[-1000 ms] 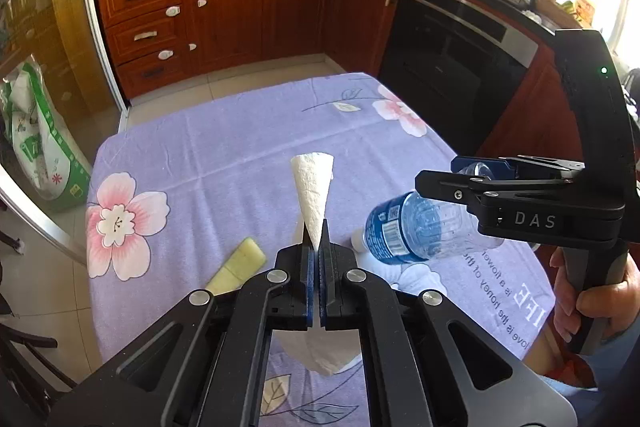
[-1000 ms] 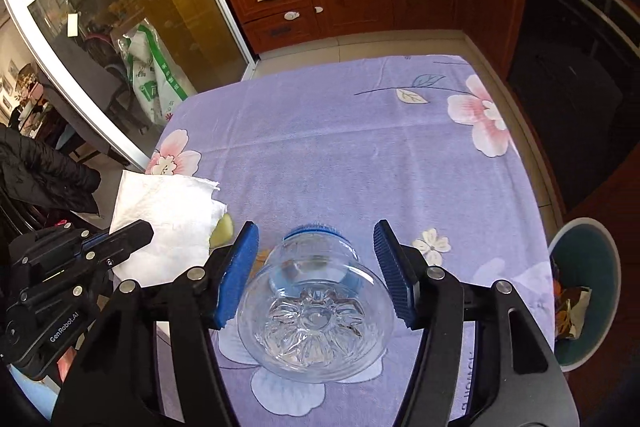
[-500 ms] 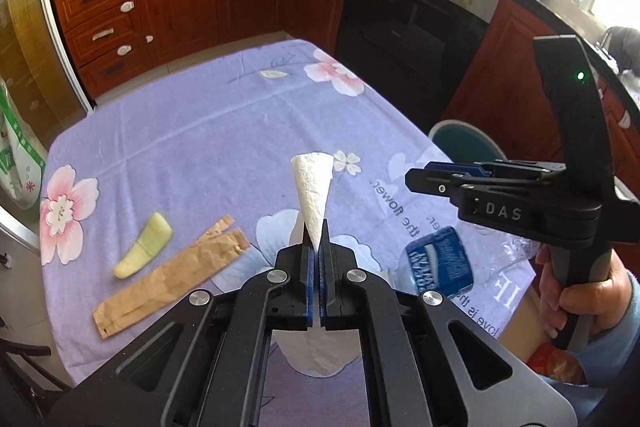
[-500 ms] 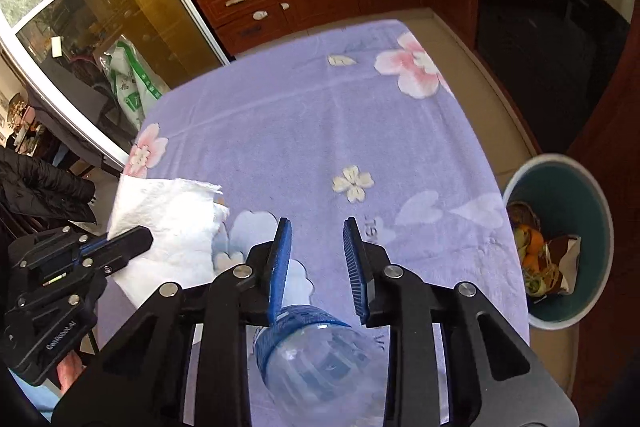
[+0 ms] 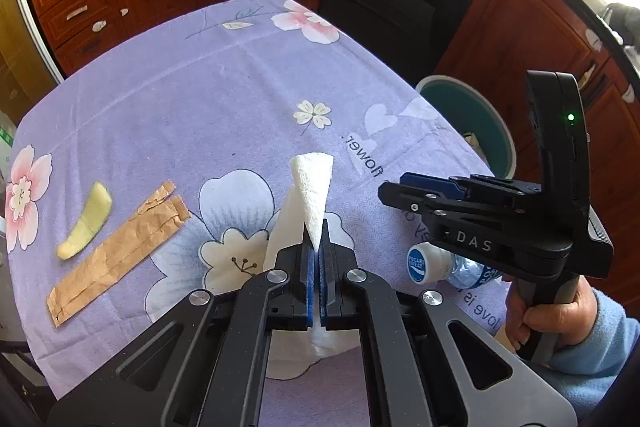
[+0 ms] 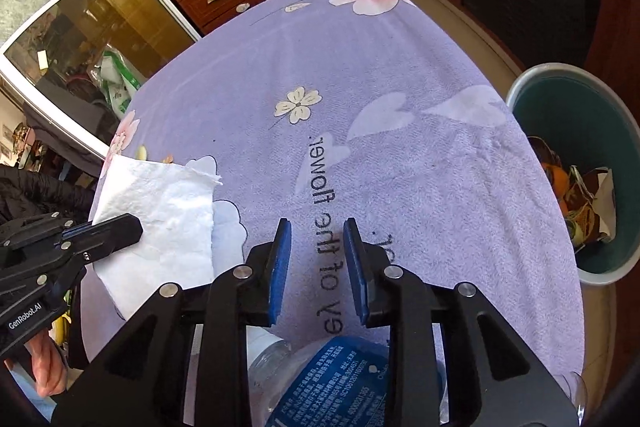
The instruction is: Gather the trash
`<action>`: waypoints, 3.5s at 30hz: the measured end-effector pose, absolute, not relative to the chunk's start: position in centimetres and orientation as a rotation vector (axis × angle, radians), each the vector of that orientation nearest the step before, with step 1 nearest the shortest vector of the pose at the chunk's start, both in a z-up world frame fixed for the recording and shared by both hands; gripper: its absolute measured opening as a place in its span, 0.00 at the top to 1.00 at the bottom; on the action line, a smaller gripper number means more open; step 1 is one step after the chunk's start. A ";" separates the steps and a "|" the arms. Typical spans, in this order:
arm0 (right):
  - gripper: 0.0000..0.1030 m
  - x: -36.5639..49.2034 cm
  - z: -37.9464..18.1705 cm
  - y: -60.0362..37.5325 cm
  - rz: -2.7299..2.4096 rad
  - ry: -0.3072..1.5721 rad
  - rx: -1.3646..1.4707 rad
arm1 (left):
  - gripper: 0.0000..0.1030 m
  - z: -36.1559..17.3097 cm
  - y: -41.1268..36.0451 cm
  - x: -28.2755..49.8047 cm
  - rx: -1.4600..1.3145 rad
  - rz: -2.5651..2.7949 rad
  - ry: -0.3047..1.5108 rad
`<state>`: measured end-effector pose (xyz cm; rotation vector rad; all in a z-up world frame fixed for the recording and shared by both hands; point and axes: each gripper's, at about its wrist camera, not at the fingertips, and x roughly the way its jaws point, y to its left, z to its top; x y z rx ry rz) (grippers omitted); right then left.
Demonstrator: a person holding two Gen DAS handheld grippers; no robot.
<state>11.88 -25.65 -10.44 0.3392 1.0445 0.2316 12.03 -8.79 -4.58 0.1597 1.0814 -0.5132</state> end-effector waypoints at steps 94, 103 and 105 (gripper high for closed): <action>0.39 9.7 -11.1 -51.5 -0.124 1.162 0.626 | 0.96 -8.6 -36.7 17.6 0.398 -0.761 1.146; 0.20 11.3 -11.1 -52.4 -0.151 1.158 0.688 | 0.35 -9.0 -36.2 18.8 0.372 -0.717 1.141; 0.18 11.4 -10.9 -52.3 -0.162 1.159 0.675 | 0.31 -8.8 -35.8 18.9 0.360 -0.720 1.144</action>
